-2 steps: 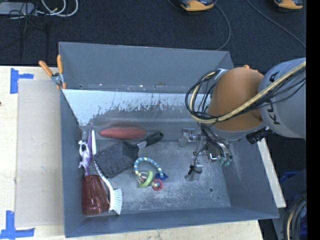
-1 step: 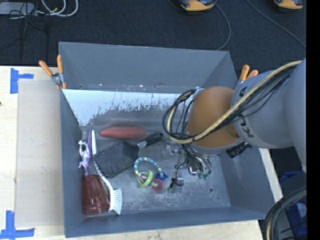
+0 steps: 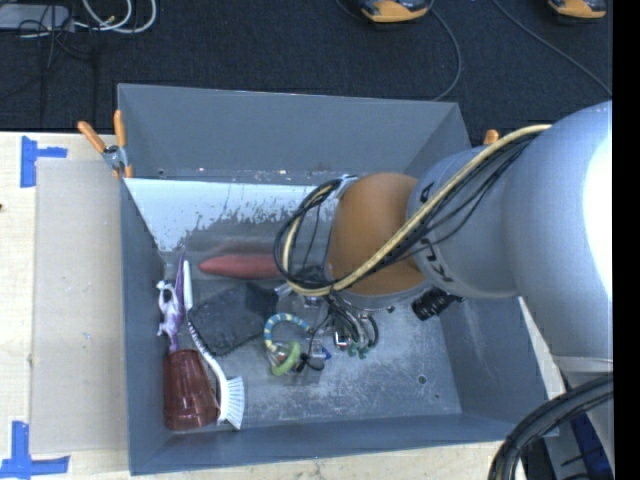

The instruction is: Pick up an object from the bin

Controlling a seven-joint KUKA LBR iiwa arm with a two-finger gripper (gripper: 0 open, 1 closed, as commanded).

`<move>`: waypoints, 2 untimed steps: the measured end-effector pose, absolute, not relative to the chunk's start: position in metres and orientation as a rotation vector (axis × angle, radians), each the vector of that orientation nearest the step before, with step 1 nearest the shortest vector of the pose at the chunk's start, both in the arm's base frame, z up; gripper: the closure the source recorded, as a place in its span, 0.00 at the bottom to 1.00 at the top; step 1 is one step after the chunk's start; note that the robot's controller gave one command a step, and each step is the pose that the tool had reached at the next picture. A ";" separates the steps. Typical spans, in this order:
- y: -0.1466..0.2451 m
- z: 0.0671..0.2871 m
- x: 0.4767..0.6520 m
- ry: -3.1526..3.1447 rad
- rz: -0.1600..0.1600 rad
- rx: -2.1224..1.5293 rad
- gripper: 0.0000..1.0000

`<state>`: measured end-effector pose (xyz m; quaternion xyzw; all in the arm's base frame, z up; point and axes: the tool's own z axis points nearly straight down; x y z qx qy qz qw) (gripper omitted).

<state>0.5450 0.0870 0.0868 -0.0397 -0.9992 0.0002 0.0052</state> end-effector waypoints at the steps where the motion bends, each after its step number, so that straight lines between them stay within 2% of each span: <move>1: 0.111 0.082 0.545 -3.137 -0.004 -0.119 0.00; 2: 0.086 0.069 0.529 -3.127 0.001 -0.090 1.00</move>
Offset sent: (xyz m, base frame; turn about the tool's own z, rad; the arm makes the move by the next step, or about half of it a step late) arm -0.0156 -0.0010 -0.0168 -0.0226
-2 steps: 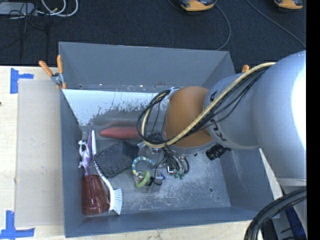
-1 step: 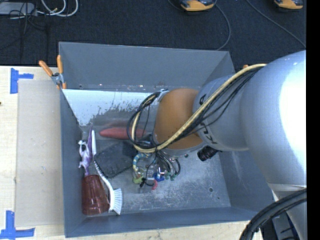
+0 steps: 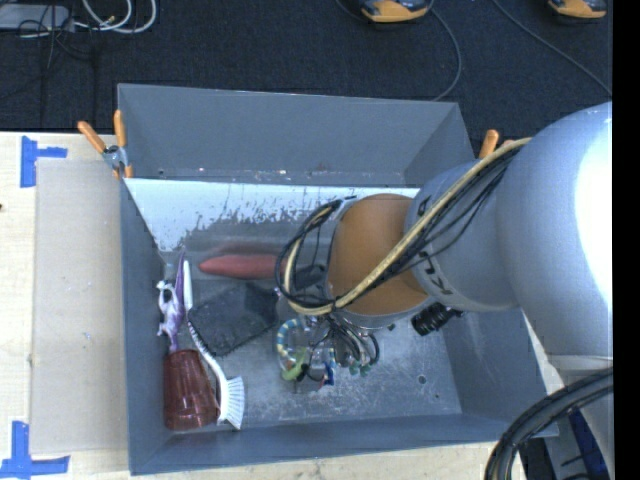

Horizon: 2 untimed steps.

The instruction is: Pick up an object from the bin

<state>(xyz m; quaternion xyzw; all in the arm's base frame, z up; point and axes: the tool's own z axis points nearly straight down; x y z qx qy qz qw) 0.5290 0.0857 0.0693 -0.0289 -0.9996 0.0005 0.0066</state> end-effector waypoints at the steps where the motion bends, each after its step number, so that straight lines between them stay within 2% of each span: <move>1: 0.086 0.069 0.529 -3.127 0.001 -0.090 1.00; 2: 0.085 0.122 0.526 -3.119 0.003 -0.105 1.00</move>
Offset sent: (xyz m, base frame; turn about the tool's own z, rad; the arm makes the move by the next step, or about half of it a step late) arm -0.0012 -0.0001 0.0781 0.0146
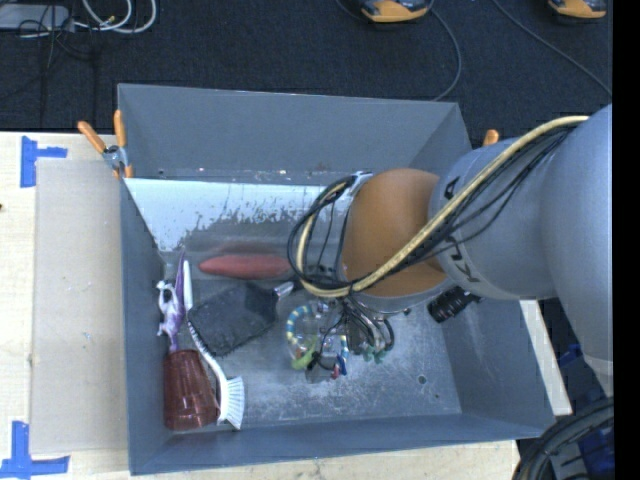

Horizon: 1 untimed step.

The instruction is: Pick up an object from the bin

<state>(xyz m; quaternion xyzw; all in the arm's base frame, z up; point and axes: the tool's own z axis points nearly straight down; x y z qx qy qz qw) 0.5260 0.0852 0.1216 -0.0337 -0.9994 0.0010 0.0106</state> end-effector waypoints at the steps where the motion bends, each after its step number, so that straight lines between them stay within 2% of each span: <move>1: 0.084 0.153 0.528 -3.130 0.000 -0.104 1.00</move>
Offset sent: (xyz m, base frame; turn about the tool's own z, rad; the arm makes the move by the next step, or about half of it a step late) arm -0.0002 -0.0133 0.0624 -0.0065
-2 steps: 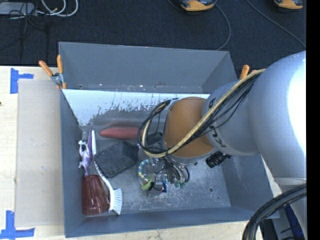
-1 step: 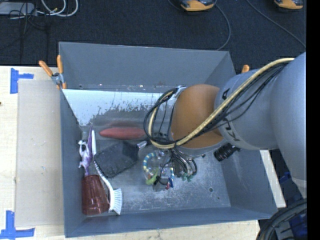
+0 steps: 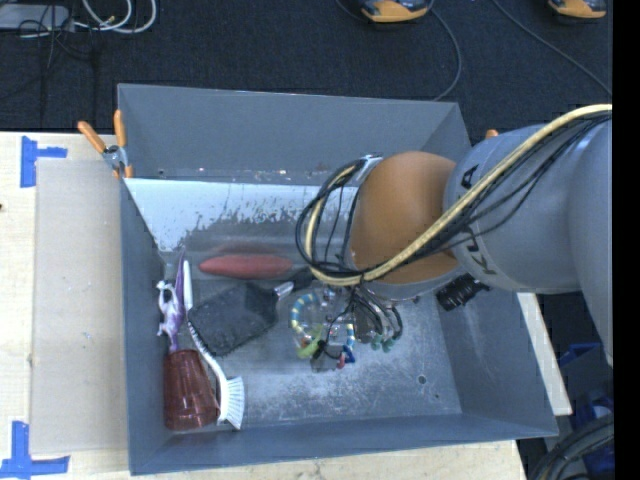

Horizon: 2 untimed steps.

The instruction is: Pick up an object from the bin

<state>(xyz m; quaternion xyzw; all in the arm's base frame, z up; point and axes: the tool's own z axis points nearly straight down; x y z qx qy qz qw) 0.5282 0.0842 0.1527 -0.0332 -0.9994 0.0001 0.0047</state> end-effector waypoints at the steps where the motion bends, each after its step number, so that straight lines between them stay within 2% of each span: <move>1: 0.076 0.171 0.526 -3.119 0.003 -0.098 1.00; 2: 0.077 0.211 0.525 -3.128 0.001 -0.070 1.00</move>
Offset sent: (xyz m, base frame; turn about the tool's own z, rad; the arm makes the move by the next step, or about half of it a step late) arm -0.0029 -0.0073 0.0621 -0.0262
